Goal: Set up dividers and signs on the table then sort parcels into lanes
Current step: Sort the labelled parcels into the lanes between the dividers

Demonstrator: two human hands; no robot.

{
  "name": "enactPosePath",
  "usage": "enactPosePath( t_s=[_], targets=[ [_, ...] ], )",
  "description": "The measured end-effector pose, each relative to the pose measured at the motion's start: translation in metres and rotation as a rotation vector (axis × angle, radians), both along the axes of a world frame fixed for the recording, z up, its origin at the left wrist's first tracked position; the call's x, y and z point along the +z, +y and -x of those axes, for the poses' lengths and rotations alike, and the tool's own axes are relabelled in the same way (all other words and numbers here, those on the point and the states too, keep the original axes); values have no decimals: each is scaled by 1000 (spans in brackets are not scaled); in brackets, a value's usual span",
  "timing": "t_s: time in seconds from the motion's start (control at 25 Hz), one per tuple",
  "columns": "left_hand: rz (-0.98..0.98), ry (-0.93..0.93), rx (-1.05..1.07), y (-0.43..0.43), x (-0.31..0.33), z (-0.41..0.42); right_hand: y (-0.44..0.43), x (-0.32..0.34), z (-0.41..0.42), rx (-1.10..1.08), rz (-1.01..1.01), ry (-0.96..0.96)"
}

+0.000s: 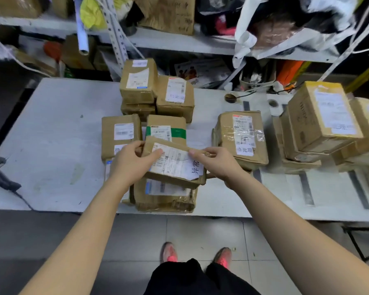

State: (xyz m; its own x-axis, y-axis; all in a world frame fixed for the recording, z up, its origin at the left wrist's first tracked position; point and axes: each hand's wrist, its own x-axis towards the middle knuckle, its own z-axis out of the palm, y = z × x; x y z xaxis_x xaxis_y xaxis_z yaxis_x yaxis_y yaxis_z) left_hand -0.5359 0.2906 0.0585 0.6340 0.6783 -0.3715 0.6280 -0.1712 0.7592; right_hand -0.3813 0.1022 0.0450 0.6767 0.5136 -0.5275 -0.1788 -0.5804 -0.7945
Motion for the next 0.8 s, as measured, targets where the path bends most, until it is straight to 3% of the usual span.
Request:
enactPosePath(
  t_s=[0.12,0.36,0.56,0.8],
  targets=[
    [-70,-107,51,-7,18,-29,-19,25,-14,-75,-92,-13],
    [-237,-324,-107,-88,108,-126,-104,100,-73,-278,-204,-253],
    [-278,-491,-265,-209,171,-212,-238,163,-124,-418,-280,-389],
    [-246,-530,-514,-382,189,-326,-423,179,-194,-617,-326,-374]
  ],
)
